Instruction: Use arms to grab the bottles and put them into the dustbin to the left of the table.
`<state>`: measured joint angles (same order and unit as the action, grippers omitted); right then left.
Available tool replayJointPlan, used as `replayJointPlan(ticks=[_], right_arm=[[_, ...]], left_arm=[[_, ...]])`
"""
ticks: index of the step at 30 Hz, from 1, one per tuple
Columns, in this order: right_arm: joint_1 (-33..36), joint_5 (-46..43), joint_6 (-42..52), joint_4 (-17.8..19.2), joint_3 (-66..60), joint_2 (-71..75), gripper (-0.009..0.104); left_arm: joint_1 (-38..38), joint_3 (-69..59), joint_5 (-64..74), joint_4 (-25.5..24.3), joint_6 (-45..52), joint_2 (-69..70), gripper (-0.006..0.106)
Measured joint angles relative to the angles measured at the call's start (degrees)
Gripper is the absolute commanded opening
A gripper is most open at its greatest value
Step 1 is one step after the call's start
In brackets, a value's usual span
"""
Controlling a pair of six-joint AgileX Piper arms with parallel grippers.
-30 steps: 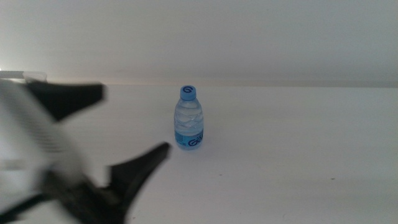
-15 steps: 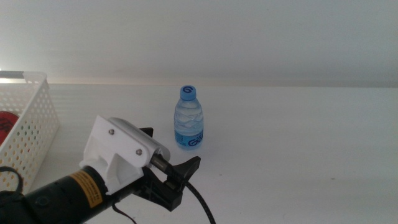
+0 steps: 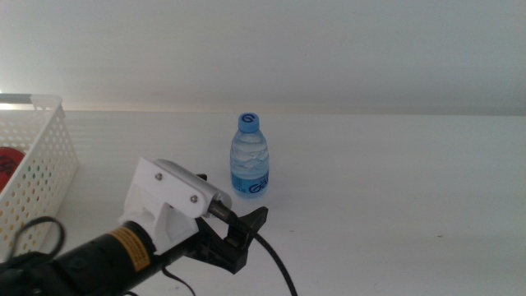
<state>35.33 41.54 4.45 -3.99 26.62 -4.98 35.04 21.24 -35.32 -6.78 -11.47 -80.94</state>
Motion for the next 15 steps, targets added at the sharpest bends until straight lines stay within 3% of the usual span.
replayJointPlan(ticks=[15], right_arm=[[0.0, 0.0, 0.0, 0.0, 0.0, 0.0, 0.093]], left_arm=[[-0.13, 3.62, -32.24, 11.26, 0.13, -29.56, 0.094]])
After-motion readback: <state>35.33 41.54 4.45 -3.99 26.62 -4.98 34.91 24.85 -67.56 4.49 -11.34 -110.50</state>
